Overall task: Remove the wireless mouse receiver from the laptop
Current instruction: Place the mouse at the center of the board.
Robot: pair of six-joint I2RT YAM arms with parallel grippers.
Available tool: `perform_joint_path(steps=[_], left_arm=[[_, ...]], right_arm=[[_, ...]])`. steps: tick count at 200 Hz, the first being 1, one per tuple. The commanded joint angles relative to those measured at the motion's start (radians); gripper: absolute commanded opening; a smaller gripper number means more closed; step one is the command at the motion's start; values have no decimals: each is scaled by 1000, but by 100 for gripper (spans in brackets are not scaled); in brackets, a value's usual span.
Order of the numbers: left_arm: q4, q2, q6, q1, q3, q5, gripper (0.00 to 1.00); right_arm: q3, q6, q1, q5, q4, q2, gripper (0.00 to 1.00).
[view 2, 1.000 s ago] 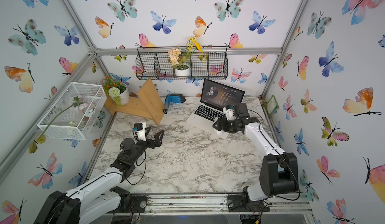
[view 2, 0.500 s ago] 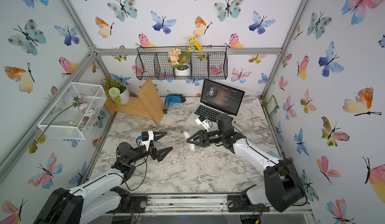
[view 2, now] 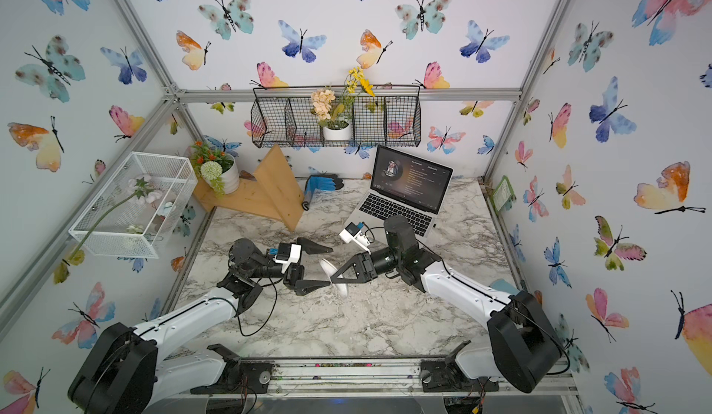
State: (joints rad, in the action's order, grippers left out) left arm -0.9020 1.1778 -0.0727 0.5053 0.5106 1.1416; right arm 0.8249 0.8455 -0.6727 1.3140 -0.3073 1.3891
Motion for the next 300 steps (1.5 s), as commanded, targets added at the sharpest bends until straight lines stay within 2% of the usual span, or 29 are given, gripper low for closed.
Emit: perform_joint_path(steps=[1,10,18,41,58,86,129,152,162,173,180,185,196,210,212,217,224,232,243,262,271,288,300], left_arm=[[97,5,-65,43,17,98,81],[159,18,-98,60,34,118,76],[217,34,-129,68,57,164,66],[350,52,-176,79,103,194,59],[361,34,-195,78,107,183,49],[473,30,-261,75,152,171,39],[494,54,-245,73,169,141,34],[478,52,-220,61,156,88,29],[443,70,-164,44,150,54,27],[405,105,-83,18,150,21,27],[368,134,-23,-1,148,19,28],[322,153,38,-12,138,14,28],[200,190,171,-34,107,-29,27],[156,241,269,-45,95,-102,28],[160,249,276,-44,97,-109,28],[173,269,294,-44,107,-112,27],[186,297,315,-44,121,-107,27],[188,328,341,-44,127,-110,27],[192,367,366,-45,143,-93,27],[243,421,368,-45,175,-66,28],[286,451,347,-45,198,-50,28],[377,516,313,-45,245,-47,29],[396,568,313,-45,270,-30,28]], right_arm=[[15,17,-1,62,-86,31,50],[32,-11,2,69,-52,30,50],[57,-50,4,78,-1,26,50],[116,-171,20,91,178,11,50],[112,-187,45,106,211,4,50],[106,-180,86,109,218,1,50],[125,-163,91,87,230,27,50],[133,-178,121,68,269,22,55],[142,-194,168,35,306,16,47],[170,-264,252,-92,431,1,44],[197,-329,310,-192,536,-6,51],[229,-378,345,-287,615,-11,52],[286,-470,382,-579,764,-16,51],[313,-504,384,-1092,854,-11,56],[313,-505,384,-1106,855,-10,56],[312,-520,384,-1257,857,-7,57],[299,-524,385,-1371,843,-7,59],[258,-530,398,-1445,784,-15,60],[194,-531,458,-1406,682,-27,62],[101,-451,725,-1089,551,8,61],[72,-430,836,-976,508,56,61],[77,-434,915,-938,480,151,61],[95,-422,953,-864,460,222,61]])
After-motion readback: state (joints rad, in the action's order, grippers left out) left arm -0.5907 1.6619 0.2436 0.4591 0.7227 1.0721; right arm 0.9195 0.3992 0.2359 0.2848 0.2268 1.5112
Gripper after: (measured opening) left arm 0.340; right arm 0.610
